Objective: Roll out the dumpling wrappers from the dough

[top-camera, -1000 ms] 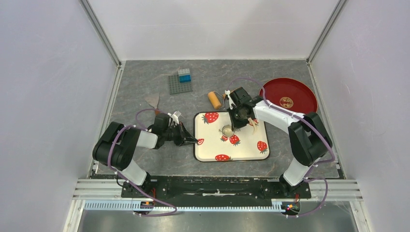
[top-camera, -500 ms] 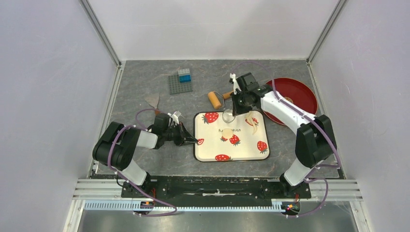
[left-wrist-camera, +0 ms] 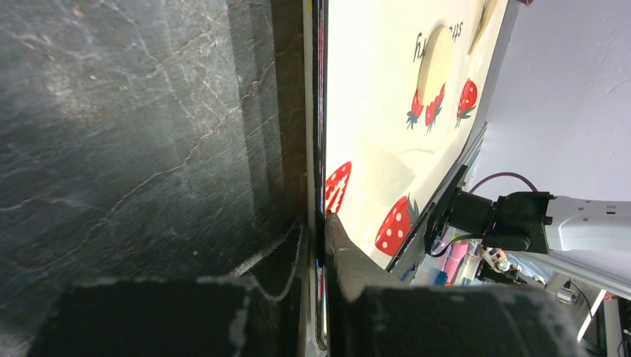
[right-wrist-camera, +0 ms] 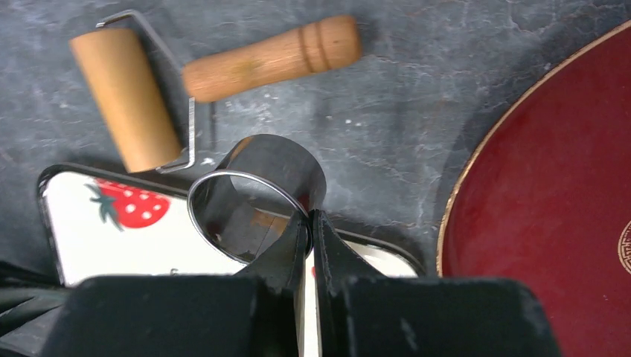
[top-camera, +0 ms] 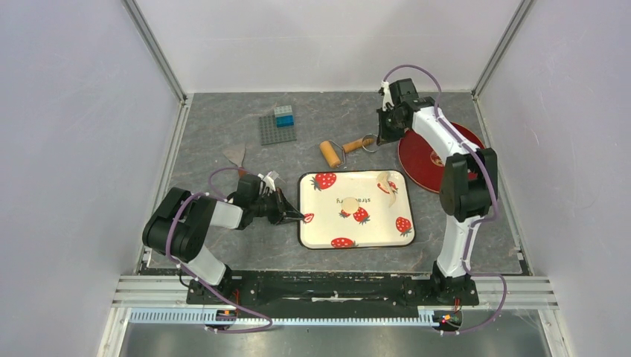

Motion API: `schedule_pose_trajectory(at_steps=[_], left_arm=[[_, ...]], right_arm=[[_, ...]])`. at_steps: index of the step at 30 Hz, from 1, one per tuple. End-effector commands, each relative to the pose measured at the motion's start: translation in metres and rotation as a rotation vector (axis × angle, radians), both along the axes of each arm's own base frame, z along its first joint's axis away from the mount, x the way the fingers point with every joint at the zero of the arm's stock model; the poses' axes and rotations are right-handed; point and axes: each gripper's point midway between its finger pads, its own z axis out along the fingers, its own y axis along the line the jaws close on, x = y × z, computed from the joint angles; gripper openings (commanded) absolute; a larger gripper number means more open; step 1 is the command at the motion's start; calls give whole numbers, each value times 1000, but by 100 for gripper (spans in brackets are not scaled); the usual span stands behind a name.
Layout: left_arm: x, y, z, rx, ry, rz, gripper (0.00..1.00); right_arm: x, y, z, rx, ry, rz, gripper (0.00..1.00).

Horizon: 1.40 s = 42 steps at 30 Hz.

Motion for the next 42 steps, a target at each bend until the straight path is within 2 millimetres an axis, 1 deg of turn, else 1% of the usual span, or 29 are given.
schedule_pose_trajectory(at_steps=[1, 4, 6, 8, 11, 14, 17, 18, 19, 20, 21, 22, 23, 24, 25, 26, 27, 28, 29, 32, 33, 34, 35, 36, 37, 39, 42], left_arm=[[-15, 20, -38, 137, 90, 57, 2], [-15, 20, -38, 138, 88, 58, 2], [-15, 20, -37, 137, 88, 57, 2], [-15, 20, -38, 138, 88, 57, 2], [-15, 20, -37, 136, 88, 57, 2], [-15, 20, -37, 136, 88, 56, 2], [-15, 20, -36, 135, 84, 56, 2], [-15, 19, -35, 134, 82, 55, 3], [-14, 19, -33, 134, 77, 52, 5], [-13, 18, -31, 131, 72, 50, 8], [-13, 17, -29, 122, 68, 44, 10], [-12, 15, -24, 110, 55, 37, 13], [-11, 14, -20, 99, 43, 32, 17], [-9, 12, -13, 87, 23, 28, 22], [-7, 11, -6, 73, 2, 23, 27], [-7, 9, 1, 59, -16, 20, 31], [-8, 9, 8, 44, -35, 19, 35], [-10, 8, 15, 31, -43, 20, 39], [-12, 9, 24, 21, -60, 21, 42], [-23, 13, 46, 17, -87, 23, 49], [-25, 15, 54, 21, -103, 30, 53], [-28, 18, 64, 28, -120, 34, 55], [-32, 22, 69, 46, -117, 41, 58], [-32, 25, 82, 52, -148, 54, 60], [-35, 28, 90, 68, -158, 68, 63], [-37, 32, 111, 74, -188, 81, 64], [-46, 37, 128, 89, -196, 76, 65]], right_arm=[[10, -16, -15, -36, 43, -13, 0], [9, -26, -33, -56, 82, -30, 0], [7, -31, -43, -73, 102, -37, 4], [6, -34, -48, -87, 113, -39, 10], [4, -36, -51, -96, 113, -43, 25], [3, -38, -46, -101, 95, -51, 40], [-3, -41, -35, -100, 66, -58, 58], [-8, -41, -32, -95, 60, -59, 63], [-14, -41, -25, -84, 42, -57, 68], [-23, -40, -18, -68, 28, -53, 73], [-35, -40, -17, -58, 30, -51, 76], [-46, -41, -6, -43, 12, -55, 79], [-61, -40, -5, -25, 13, -51, 82], [-73, -39, 7, 2, -11, -51, 85], [-89, -38, 12, 25, -17, -56, 88], [-101, -37, 18, 47, -32, -51, 91], [-115, -38, 23, 58, -41, -56, 93], [-130, -40, 22, 66, -38, -69, 96], [-142, -40, 26, 83, -53, -66, 98], [-179, -41, 24, 117, -56, -67, 98], [-190, -42, 19, 127, -48, -68, 98], [-198, -43, 19, 133, -51, -71, 98], [-206, -44, 16, 136, -43, -73, 98], [-213, -44, 15, 138, -43, -74, 98], [-221, -45, 12, 138, -32, -75, 98], [-231, -45, 9, 153, -34, -76, 98], [-244, -42, 2, 177, -5, -68, 98]])
